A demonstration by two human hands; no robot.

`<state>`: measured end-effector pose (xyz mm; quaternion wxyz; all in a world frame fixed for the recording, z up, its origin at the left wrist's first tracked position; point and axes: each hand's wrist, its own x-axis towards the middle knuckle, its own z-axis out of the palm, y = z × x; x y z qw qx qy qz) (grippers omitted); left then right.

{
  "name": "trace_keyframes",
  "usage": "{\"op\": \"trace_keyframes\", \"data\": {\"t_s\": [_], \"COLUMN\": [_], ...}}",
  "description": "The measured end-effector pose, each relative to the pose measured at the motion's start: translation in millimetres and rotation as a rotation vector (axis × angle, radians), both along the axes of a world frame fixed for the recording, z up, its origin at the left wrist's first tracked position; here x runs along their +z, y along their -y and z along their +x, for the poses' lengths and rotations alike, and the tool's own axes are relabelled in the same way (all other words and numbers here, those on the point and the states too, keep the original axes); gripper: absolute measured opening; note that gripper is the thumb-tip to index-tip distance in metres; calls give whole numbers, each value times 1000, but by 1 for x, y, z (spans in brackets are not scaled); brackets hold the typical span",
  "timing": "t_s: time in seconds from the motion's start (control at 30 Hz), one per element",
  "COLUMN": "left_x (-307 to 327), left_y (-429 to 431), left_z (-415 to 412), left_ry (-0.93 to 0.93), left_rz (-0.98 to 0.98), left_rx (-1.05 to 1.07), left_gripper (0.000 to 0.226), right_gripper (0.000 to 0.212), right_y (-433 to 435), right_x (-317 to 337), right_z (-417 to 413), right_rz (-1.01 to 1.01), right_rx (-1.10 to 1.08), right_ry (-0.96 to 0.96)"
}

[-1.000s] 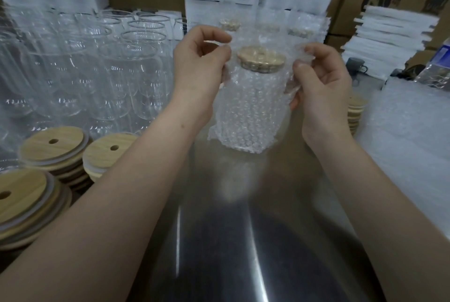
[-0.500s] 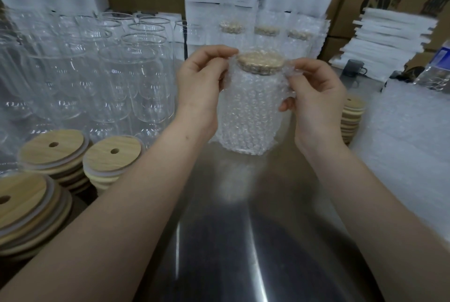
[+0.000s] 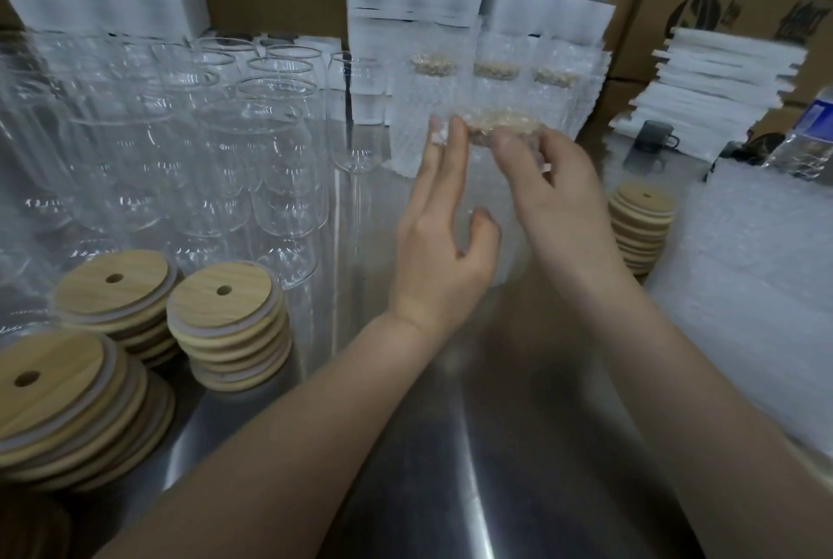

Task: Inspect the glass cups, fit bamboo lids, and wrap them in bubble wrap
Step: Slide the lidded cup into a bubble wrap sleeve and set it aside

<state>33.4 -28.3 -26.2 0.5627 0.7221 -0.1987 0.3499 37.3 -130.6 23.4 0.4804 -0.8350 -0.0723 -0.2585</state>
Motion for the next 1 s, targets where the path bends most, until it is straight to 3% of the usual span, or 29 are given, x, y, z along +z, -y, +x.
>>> {"op": "trace_keyframes", "data": {"t_s": [0.13,0.3,0.43,0.5,0.57,0.63,0.83,1.0], "left_x": [-4,-8,-12,-13,-13,-15,-18,-18], "left_y": [4,1,0,0,0,1,-4,-5], "left_z": [-2,2,5,8,10,11,17,24], "left_ry": [63,74,8,9,11,22,-270,-320], "left_rz": [77,52,-33,-12,35,114,366,366], "left_rx": [-37,-98,-177,-139,-85,-30,8,39], "left_gripper": [69,59,45,50,54,55,35,21], "right_gripper": [60,86,105,96,67,55,75,81], "right_y": [-2,5,3,2,1,-1,0,7], "right_x": [1,6,12,11,7,6,10,15], "right_z": [0,13,22,27,35,47,100,142], "right_rz": [169,401,434,392,376,388,411,357], "right_rx": [71,122,126,90,32,-47,-275,-400], "right_ry": [-153,-278,-282,-260,-205,-141,37,75]}}
